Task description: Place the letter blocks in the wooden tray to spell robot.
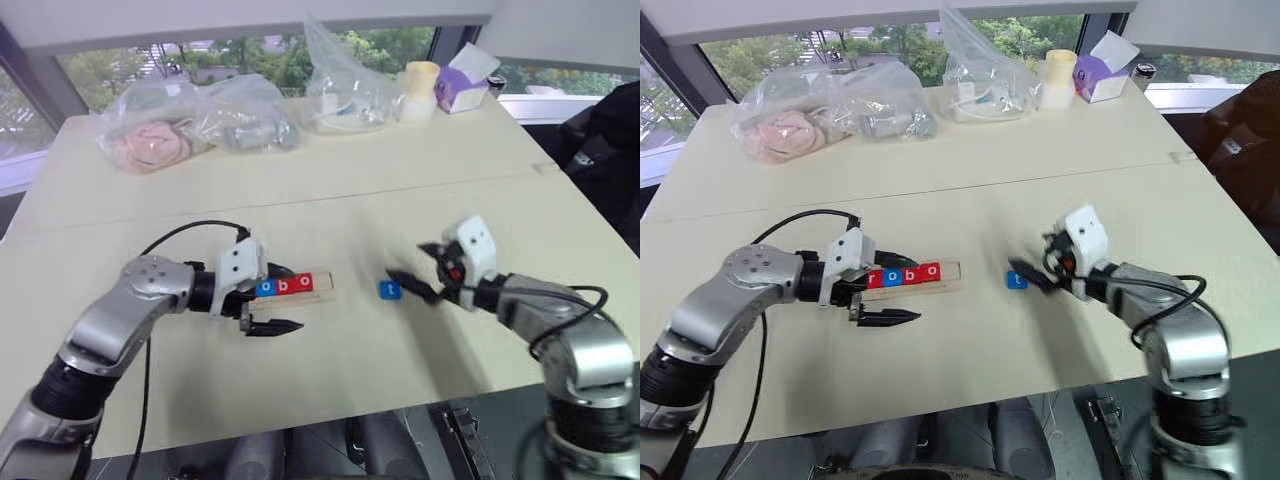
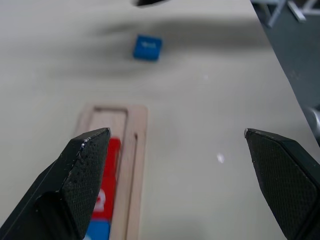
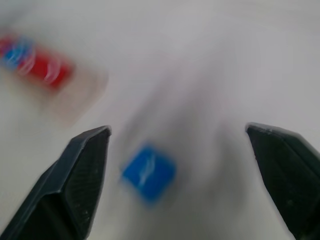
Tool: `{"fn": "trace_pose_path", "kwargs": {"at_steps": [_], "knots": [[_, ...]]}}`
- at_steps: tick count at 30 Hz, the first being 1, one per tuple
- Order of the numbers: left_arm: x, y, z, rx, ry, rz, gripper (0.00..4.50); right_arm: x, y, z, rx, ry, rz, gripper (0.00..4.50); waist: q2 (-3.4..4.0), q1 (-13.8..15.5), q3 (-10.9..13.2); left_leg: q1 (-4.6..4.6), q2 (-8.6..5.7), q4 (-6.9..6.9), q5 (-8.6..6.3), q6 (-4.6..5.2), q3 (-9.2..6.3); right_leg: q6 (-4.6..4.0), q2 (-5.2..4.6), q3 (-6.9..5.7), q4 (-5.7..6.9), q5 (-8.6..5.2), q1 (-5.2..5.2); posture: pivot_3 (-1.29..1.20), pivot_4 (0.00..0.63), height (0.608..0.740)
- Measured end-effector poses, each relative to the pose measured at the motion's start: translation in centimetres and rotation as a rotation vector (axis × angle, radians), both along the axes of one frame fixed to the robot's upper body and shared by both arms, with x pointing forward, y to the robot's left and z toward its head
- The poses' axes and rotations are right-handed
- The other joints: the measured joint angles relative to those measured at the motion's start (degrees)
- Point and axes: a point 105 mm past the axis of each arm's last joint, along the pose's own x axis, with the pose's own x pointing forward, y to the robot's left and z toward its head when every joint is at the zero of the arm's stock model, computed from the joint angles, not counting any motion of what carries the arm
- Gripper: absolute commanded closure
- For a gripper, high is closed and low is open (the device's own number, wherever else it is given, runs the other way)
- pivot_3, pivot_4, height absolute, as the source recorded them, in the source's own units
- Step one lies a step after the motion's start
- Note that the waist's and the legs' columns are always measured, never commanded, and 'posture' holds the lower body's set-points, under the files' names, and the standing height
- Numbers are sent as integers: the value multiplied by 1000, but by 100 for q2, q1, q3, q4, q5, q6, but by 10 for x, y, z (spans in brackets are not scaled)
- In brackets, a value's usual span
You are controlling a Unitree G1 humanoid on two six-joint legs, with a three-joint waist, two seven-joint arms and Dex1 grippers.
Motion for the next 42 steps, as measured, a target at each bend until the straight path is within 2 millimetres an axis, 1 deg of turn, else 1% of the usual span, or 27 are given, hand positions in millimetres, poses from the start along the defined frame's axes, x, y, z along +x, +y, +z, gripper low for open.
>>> {"fn": "trace_pose_path", "kwargs": {"at_steps": [4, 7, 12, 18, 19, 21, 23, 26, 28, 31, 33, 37, 39, 40, 42], "knots": [[-4, 2, -3, 40, -22, -42, 0, -4, 2, -15, -77, -23, 209, 77, -4, -18, 2, 20, 8, 9, 0, 0, 18, -4, 3, 9, 6, 4, 9, 0, 150, 740], [-7, 3, -8, 44, -7, -40, 0, -2, 0, -21, -117, -39, 289, 77, -4, 7, 3, 27, 9, 17, 0, 0, 15, -7, 1, 9, 7, 6, 18, 0, 150, 740], [-10, -2, -7, 37, -20, -33, 0, 21, -4, -29, -205, -89, 385, 77, -11, 14, 6, 30, 10, 18, 0, -1, 11, -7, -2, 14, 6, 14, 20, 0, 150, 740], [-17, -5, -9, 31, -4, -13, 0, 34, -2, -30, -203, -99, 459, 77, -11, 11, 6, 34, 10, 17, 0, -1, 10, -17, 0, 18, 11, 23, 21, 0, 150, 740], [-17, -5, -9, 29, -2, -12, 0, 35, -2, -30, -205, -97, 469, 305, -11, 15, 6, 38, 10, 19, 0, -1, 10, -15, 0, 18, 12, 24, 24, 0, 150, 740], [-19, -7, -8, 23, -2, -6, 0, 36, 1, -31, -210, -99, 507, 924, -11, 14, 6, 44, 11, 21, 0, -1, 9, -13, 1, 18, 12, 23, 29, 0, 150, 740], [-18, -6, -9, 24, 1, 6, 0, 35, 6, -33, -207, -103, 542, 1959, -11, 4, 6, 45, 13, 22, 1, -1, 9, -14, 4, 19, 13, 25, 30, 0, 150, 740], [-17, -3, -11, 27, 9, 29, 0, 32, 12, -34, -205, -115, 579, 3396, -10, -9, 5, 48, 15, 21, 1, -1, 10, -15, 5, 21, 16, 25, 30, 0, 150, 740], [-17, 0, -13, 29, 14, 47, 0, 32, 12, -34, -209, -120, 581, 3388, -10, -5, 5, 48, 16, 20, 1, -1, 10, -15, 6, 22, 16, 26, 30, 0, 150, 740], [-13, 7, -9, 31, -2, 82, 0, 34, 14, -32, -212, -123, 571, 3388, -10, -4, 5, 49, 16, 22, 1, -2, 10, -15, 5, 23, 20, 26, 30, 0, 150, 740], [-8, 15, -8, 37, -5, 120, 0, 39, 21, -27, -195, -108, 550, 3388, -9, -14, 6, 49, 16, 22, 2, -3, 12, -17, 5, 26, 24, 27, 26, 0, 150, 740], [3, 37, -6, 58, -5, 208, 0, 50, 49, 1, -163, -123, 582, 3388, -8, -9, 7, 49, 19, 20, 2, -4, 9, -18, 10, 26, 33, 27, 19, 0, 150, 740], [9, 50, -2, 68, -9, 253, 0, 54, 68, 16, -149, -129, 626, 3388, -8, -3, 7, 48, 20, 18, 2, -4, 7, -19, 13, 26, 31, 27, 18, 0, 150, 740], [12, 54, 0, 71, -14, 266, 0, 54, 74, 19, -150, -130, 646, 3388, -8, 2, 6, 47, 20, 17, 2, -4, 7, -26, 12, 25, 30, 32, 18, 0, 150, 740], [14, 60, 1, 80, -15, 283, 0, 56, 87, 21, -147, -112, 685, 3388, -8, 21, 6, 43, 17, 16, 2, -4, 7, -37, 11, 25, 23, 39, 18, 0, 150, 740]]}}
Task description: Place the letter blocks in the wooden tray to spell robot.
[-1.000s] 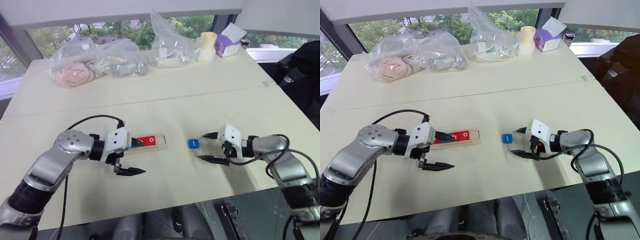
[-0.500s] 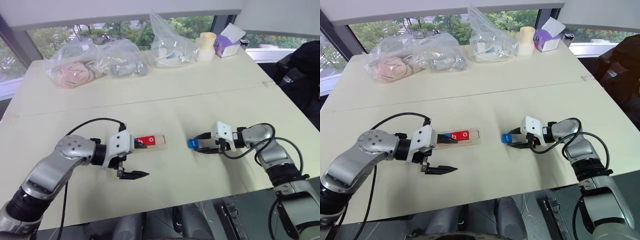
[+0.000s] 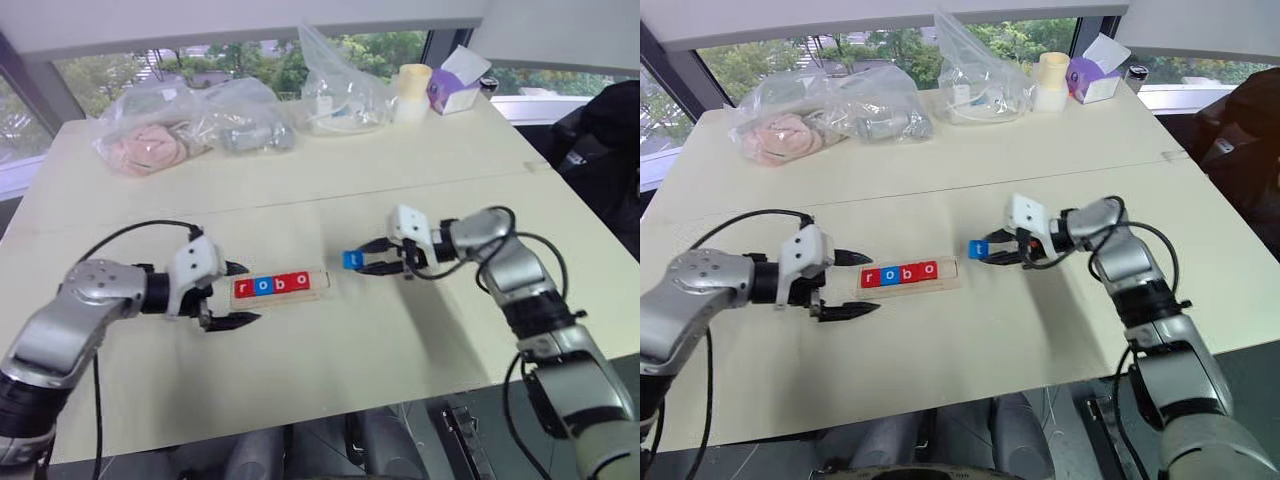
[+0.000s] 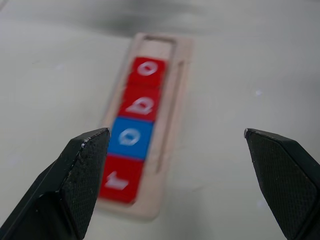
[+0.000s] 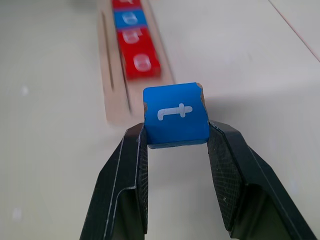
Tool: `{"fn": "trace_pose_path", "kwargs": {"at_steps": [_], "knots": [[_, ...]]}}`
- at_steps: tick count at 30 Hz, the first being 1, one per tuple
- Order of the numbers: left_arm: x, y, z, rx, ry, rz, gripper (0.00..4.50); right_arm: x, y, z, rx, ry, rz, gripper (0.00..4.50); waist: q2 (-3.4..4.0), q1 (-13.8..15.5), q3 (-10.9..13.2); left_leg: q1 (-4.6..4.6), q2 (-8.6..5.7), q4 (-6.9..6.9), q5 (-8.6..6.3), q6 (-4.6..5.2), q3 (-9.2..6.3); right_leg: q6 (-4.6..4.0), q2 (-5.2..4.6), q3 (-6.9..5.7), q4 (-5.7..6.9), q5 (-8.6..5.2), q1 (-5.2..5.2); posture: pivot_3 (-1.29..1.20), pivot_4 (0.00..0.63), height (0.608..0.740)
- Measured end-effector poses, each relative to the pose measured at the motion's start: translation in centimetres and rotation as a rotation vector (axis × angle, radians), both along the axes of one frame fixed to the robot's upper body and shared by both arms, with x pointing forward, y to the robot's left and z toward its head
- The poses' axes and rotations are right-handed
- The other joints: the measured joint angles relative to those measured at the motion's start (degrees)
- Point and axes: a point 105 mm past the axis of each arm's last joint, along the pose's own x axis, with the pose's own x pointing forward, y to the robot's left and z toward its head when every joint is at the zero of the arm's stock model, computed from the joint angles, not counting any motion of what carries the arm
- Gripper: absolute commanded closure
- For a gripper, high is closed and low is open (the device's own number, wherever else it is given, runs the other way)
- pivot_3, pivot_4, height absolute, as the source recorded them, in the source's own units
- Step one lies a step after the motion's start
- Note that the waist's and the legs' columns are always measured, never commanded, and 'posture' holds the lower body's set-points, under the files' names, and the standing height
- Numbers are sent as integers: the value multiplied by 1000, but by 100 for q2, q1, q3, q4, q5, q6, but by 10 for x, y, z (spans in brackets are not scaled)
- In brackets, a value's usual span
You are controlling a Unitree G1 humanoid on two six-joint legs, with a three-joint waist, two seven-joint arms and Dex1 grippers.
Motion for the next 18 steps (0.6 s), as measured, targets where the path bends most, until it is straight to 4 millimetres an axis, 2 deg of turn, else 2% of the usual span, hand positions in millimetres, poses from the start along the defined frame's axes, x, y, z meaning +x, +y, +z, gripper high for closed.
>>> {"fn": "trace_pose_path", "kwargs": {"at_steps": [4, 8, 11, 18], "knots": [[2, 2, 0, 0, -6, 7, 0, -1, 19, -16, -79, 50, 79, 3388, 0, -1, 0, -4, -8, 1, 0, -1, 5, 2, -11, 0, -6, 1, 0, 0, 150, 740], [2, 0, 0, -2, -14, 8, 0, -1, 19, -28, -137, 83, 106, 3388, 0, -6, 0, -5, -10, 2, 0, -1, 7, 3, -14, 1, -7, 3, 0, 0, 150, 740], [1, -3, 1, -3, -29, 8, 0, -1, 18, -28, -154, 97, 122, 3388, 0, -15, 0, -3, -8, 1, 0, -1, 6, 4, -11, 0, -3, 3, -1, 0, 150, 740], [1, -7, 0, -15, -32, 33, 0, 4, 31, -33, -158, 65, 122, 3388, 0, -34, 0, 0, -3, 1, 1, -2, 4, 7, -3, 1, 7, 6, -4, 0, 150, 740]]}}
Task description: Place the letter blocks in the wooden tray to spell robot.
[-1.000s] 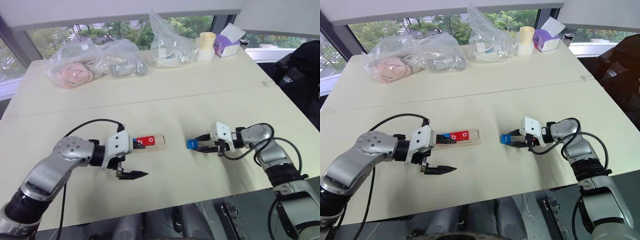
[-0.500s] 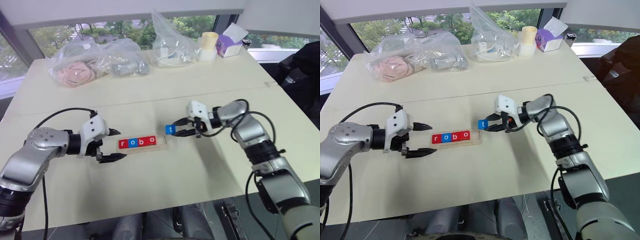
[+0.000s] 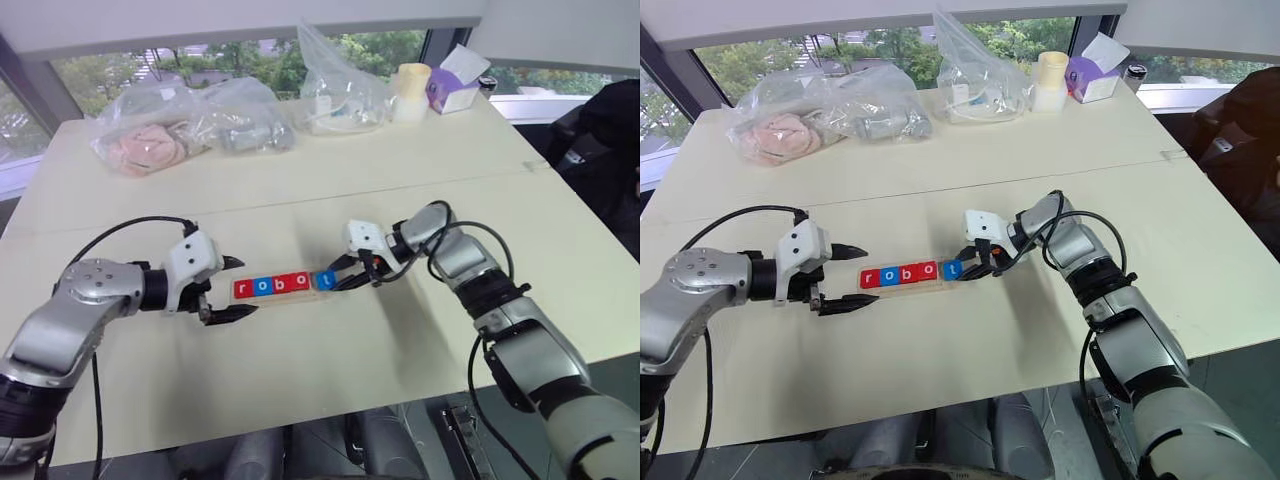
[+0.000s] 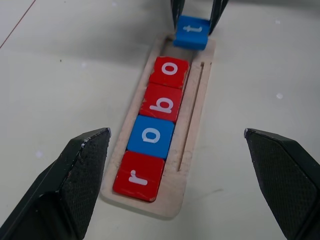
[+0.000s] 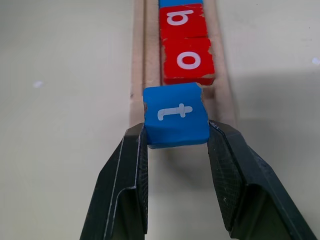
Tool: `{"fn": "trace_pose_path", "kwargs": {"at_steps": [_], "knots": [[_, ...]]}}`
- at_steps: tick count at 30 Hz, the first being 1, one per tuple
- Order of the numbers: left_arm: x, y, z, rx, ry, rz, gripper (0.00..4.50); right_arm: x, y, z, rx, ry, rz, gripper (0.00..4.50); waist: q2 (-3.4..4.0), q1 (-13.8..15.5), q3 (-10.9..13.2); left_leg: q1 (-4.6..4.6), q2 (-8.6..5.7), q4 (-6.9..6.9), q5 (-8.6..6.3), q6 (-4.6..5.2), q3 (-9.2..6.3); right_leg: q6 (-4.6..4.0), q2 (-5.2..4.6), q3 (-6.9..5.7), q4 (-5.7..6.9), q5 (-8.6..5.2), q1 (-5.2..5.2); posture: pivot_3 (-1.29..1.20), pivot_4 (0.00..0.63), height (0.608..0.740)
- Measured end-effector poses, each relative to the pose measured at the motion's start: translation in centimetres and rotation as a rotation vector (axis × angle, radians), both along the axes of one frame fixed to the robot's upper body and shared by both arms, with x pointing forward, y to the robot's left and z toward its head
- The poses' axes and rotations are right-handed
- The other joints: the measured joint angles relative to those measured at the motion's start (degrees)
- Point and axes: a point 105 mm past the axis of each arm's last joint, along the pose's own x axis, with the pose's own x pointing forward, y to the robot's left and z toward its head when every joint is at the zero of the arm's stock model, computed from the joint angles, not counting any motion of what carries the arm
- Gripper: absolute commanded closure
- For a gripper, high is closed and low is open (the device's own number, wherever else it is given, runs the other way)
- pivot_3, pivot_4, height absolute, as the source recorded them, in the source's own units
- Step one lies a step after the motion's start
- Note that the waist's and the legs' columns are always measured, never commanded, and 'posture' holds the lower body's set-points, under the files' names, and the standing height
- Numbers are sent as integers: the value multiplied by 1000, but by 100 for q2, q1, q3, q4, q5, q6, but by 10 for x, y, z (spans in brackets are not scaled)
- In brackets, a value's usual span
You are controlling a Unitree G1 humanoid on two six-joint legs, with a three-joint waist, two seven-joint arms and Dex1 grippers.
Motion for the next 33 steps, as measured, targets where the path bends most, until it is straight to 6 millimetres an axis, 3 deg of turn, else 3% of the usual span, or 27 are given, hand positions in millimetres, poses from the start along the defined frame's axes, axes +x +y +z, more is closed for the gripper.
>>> {"fn": "trace_pose_path", "kwargs": {"at_steps": [22, 28, 33], "knots": [[4, -7, -2, -33, -2, 23, 0, 2, 18, -4, 11, 1, -8, 3388, 0, 1, 0, 0, -1, 2, 2, -3, 0, 7, -1, 0, 3, 5, 0, 0, 150, 740], [4, -9, -4, -37, -3, 21, 0, 4, 22, -3, 28, -16, -26, 444, 0, 1, 0, 0, -1, 1, 2, -3, -1, 8, -1, 0, 4, 6, 0, 0, 150, 740], [5, -8, -4, -31, -14, 20, 0, 16, 22, 13, 119, -65, -102, 444, 0, 3, 0, 0, -1, 1, 2, -4, 0, 8, -1, 0, 4, 6, -1, 0, 150, 740]]}}
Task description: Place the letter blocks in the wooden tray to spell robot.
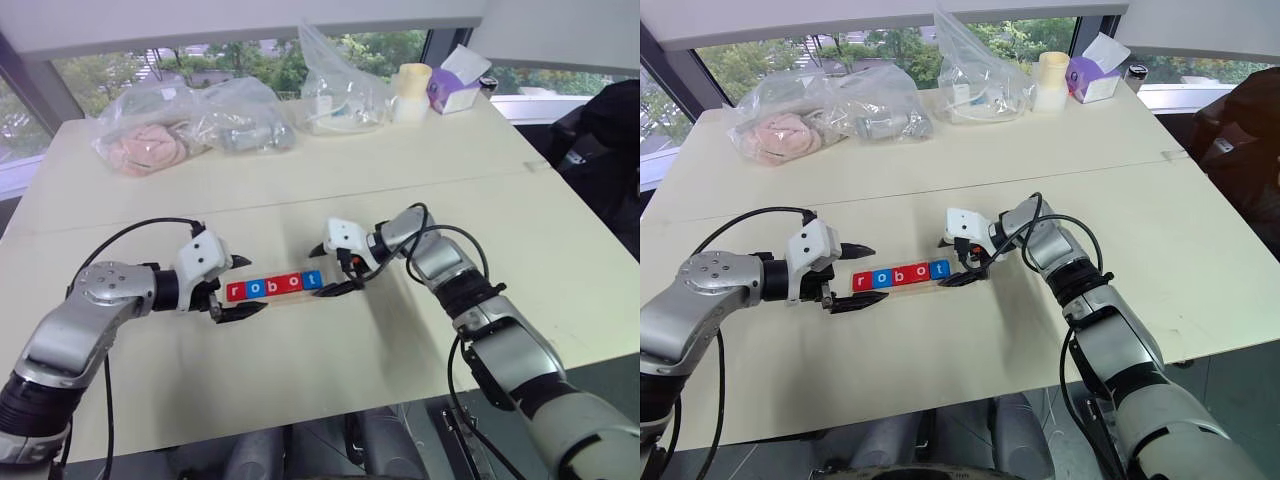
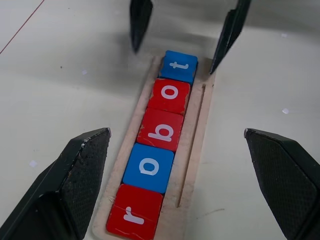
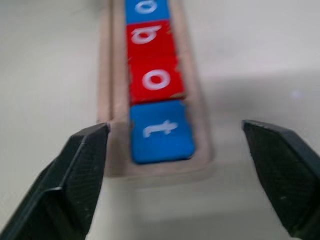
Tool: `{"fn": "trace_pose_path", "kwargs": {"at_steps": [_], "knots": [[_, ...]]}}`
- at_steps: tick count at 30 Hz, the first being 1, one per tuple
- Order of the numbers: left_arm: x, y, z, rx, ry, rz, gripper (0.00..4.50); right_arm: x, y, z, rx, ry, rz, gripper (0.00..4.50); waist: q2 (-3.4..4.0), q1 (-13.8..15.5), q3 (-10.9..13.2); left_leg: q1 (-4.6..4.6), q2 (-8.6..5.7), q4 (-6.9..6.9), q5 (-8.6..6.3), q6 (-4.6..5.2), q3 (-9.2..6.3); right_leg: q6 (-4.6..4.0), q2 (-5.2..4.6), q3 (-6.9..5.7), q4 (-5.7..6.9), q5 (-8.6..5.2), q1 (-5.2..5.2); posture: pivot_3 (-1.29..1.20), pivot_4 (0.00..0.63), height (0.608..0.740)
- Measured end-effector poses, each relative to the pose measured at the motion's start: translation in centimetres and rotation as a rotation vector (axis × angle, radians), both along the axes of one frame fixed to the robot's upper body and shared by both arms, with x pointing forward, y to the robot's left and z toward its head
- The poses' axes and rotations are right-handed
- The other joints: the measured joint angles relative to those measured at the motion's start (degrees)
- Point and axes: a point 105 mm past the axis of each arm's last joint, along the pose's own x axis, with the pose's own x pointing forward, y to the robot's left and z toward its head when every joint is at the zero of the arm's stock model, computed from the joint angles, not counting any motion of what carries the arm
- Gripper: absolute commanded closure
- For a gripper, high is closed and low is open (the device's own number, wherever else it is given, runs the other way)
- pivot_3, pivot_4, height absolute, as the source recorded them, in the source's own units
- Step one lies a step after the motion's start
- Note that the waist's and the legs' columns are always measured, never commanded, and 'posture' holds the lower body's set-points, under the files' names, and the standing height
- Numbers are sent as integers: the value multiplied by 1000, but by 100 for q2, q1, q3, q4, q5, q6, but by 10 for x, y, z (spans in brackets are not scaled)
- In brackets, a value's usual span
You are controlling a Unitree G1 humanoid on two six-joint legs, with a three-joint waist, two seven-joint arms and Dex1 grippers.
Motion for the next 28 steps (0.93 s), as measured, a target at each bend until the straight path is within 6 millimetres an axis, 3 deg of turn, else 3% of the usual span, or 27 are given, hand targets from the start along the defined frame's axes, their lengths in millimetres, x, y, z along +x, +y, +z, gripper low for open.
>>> {"fn": "trace_pose_path", "kwargs": {"at_steps": [7, 12, 17, 21, 28], "knots": [[0, -1, 0, -7, 3, -1, 0, 11, -16, 32, 85, -137, -103, 444, -1, 22, -1, 0, -1, 0, 0, 0, 0, 1, -3, 0, -1, 0, 0, 0, 150, 740], [-4, -7, 2, -87, 49, -8, 0, 7, -29, 17, 137, -94, -228, 444, -1, 19, -1, -1, -1, 0, 0, 0, 0, 1, -4, 1, 1, 0, 0, 0, 150, 740], [-13, 9, 3, -104, 93, 46, 0, -13, -47, 2, 181, -3, -329, 444, 0, 1, -1, 0, 0, -2, 0, 0, 0, -11, -3, 2, 0, -7, 0, 0, 150, 740], [-16, 25, 4, -118, 104, 121, 0, -27, -51, -15, 191, 53, -403, 444, 0, 5, -1, 2, 3, 2, 0, 0, -2, -14, -3, 1, 4, -8, 0, 0, 150, 740], [-49, 60, 0, -163, 182, 295, 0, -71, -68, 15, 337, 126, -514, 444, -1, 30, -2, -5, 4, -6, -1, -2, -3, -13, -18, 6, -12, -11, -3, 0, 150, 740]]}}
